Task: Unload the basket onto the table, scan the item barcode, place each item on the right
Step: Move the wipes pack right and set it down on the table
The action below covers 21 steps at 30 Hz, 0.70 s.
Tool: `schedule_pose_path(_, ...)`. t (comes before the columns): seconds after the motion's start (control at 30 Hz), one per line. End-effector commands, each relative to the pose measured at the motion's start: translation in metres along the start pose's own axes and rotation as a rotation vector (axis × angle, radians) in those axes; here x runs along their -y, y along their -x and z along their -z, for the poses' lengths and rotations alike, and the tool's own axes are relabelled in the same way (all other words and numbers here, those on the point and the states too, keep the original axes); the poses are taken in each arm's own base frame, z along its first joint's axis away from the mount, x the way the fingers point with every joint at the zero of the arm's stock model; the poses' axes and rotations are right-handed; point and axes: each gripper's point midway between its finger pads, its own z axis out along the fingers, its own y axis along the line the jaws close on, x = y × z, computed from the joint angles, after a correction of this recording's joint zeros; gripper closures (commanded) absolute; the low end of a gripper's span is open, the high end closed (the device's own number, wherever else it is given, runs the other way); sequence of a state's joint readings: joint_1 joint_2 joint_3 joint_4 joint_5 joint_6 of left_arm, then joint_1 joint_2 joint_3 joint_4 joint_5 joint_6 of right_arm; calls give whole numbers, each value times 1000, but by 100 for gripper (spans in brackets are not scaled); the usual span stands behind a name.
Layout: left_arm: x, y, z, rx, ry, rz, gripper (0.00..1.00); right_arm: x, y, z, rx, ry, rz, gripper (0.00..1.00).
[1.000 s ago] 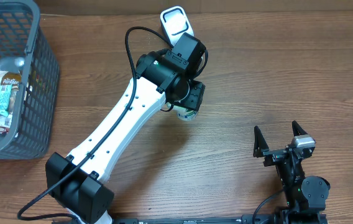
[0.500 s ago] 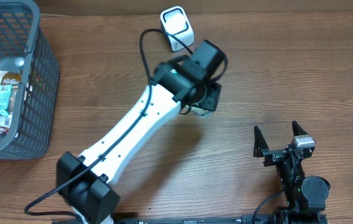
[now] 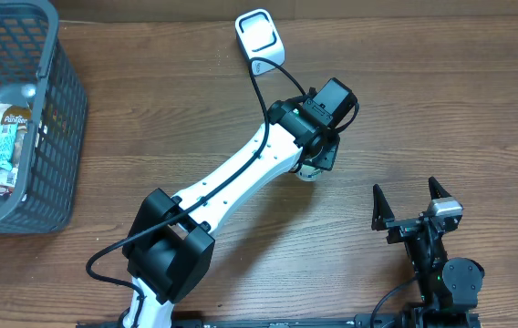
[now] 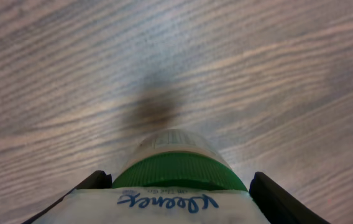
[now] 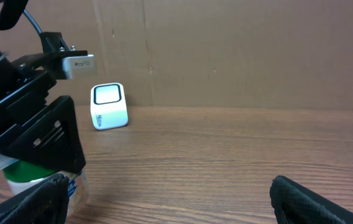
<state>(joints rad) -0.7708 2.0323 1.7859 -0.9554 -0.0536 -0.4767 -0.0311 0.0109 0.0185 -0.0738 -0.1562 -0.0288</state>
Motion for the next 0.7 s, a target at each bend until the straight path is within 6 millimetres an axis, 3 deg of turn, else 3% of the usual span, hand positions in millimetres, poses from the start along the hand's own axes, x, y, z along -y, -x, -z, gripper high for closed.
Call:
schedule_pose_path(0.0,0,12,4,55,15,17,52,2,-2,0,2,-8,-5,0)
schedule_pose_path(0.67,7,8,0,67,50,-40,51,2,-2,0,2,-8,-5,0)
